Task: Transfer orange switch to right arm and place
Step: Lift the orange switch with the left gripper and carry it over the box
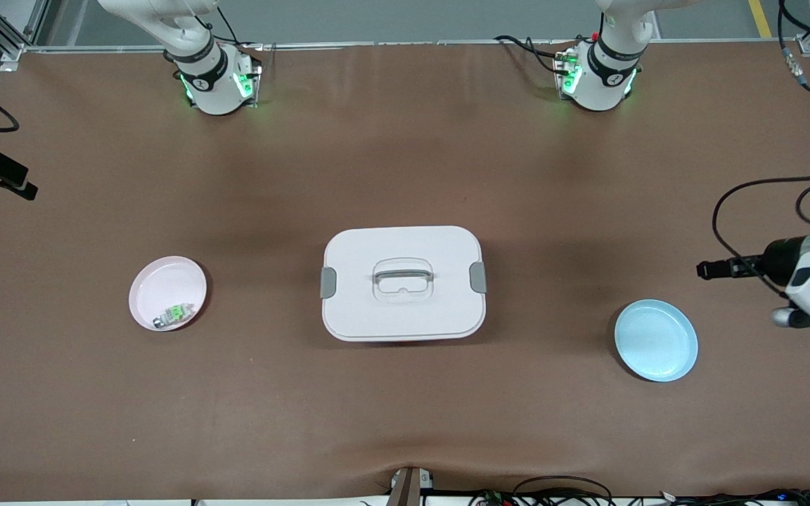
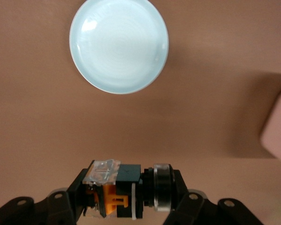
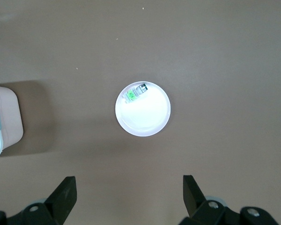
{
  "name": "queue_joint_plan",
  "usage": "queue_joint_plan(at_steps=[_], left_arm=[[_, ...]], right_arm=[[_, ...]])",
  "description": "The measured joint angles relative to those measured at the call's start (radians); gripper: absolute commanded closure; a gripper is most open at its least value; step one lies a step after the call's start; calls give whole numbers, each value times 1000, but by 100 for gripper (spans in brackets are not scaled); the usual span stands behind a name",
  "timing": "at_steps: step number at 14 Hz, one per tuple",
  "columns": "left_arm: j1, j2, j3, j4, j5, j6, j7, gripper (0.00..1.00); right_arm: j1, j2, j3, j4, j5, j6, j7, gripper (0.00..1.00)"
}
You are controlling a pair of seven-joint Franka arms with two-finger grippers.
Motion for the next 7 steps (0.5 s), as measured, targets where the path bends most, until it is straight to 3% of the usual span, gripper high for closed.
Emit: queue_joint_plan(at_steps=[7], left_arm=[[11,-117,-49,-1,-283,-60,-469,82]], right_arm=[[-1,0,-1,0,0,8,0,0]])
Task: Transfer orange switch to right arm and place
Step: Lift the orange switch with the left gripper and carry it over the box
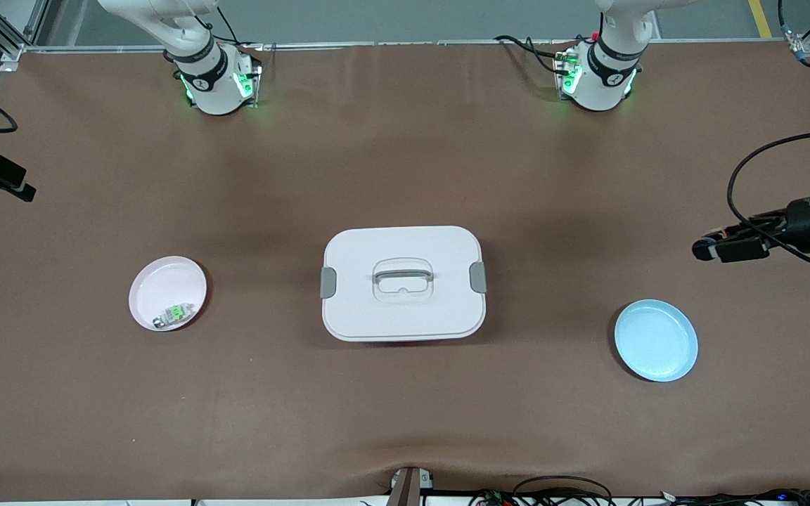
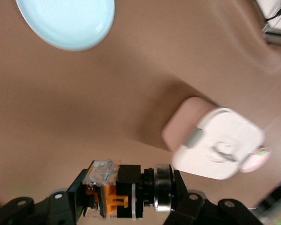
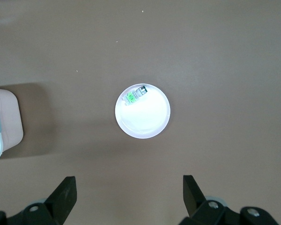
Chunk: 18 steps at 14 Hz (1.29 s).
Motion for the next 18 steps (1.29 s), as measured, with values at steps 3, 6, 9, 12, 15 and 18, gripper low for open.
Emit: queue_joint_plan(at_steps=[3,6,9,12,15,18], left_arm=[[-5,-6,-43,3,-106,4,-182,82],[-5,-7,-88,3,-169,41,-338,82],[-11,-7,-181,3,-171,142,-524,82],[-77,-7,-221,3,-169,254,-695,82],[-174,-7,-223,3,-125,351,-892,82],[-266,-6,-224,2,-102,388,-1061,82]], right_arm=[[0,0,0,0,0,0,0,0],[-1,0,-1,0,0,0,0,0],[-14,4,-4,0,0,0,0,0],[-16,4,-5,0,0,5,0,0],[-16,1,-4,4,0,6,0,0],[-16,-3,-4,8,0,-11,2,0]])
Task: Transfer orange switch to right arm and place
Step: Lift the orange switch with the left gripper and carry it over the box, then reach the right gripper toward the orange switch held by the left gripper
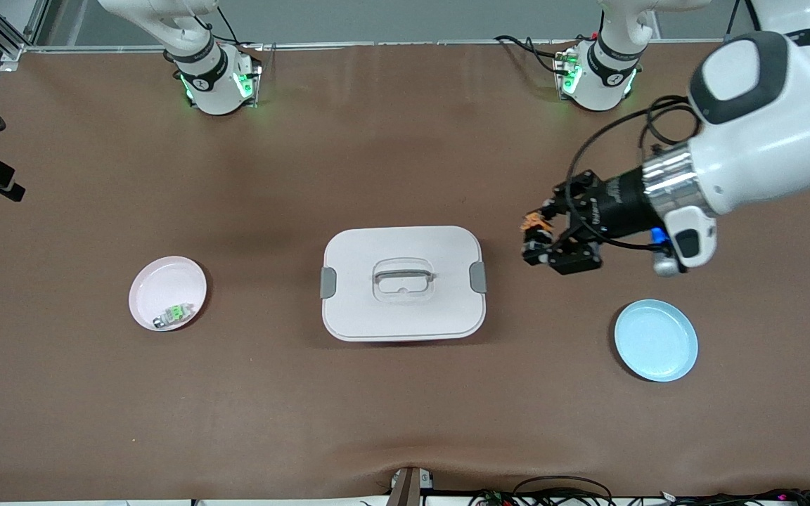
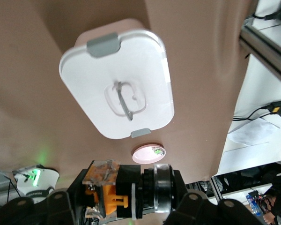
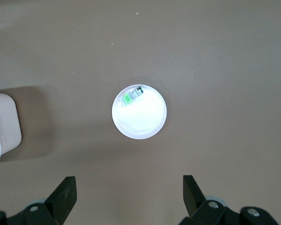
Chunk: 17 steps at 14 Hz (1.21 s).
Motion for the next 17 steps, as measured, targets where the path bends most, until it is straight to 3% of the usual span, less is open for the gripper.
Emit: queue_joint_plan(at_steps=[10,17], left_arm=[[-237,16,1,1,3,19,-476,80],[-334,49,0,18,84,85,-531,78]], right_arm=[[8,1,15,10,25,-15,-5,0],[35,3,23,-19,367,-52,19,0]])
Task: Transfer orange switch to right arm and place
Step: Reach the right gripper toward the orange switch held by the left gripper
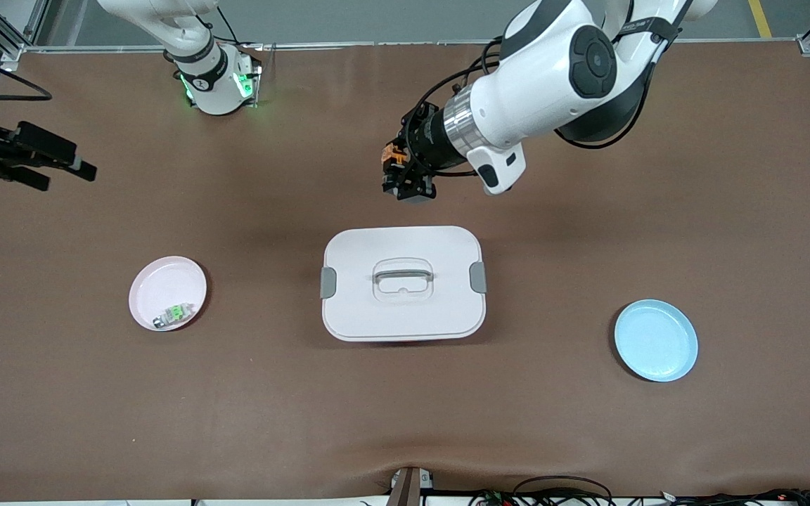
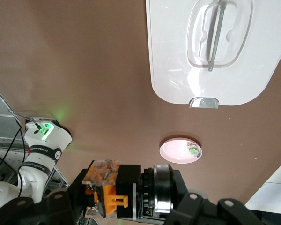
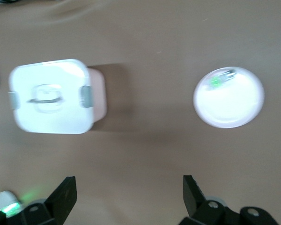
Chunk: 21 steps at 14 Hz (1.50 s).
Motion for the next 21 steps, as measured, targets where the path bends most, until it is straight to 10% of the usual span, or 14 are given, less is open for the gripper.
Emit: queue_joint_plan(at_steps=[9,21], left_arm=[[-11,1,2,4,28,0,0,78],[-10,2,3,5,33,24,0,78]], right_arm=[[138,-117,6,-341,287,316,160,0],[497,-117,12,-458,429,669,289,0]])
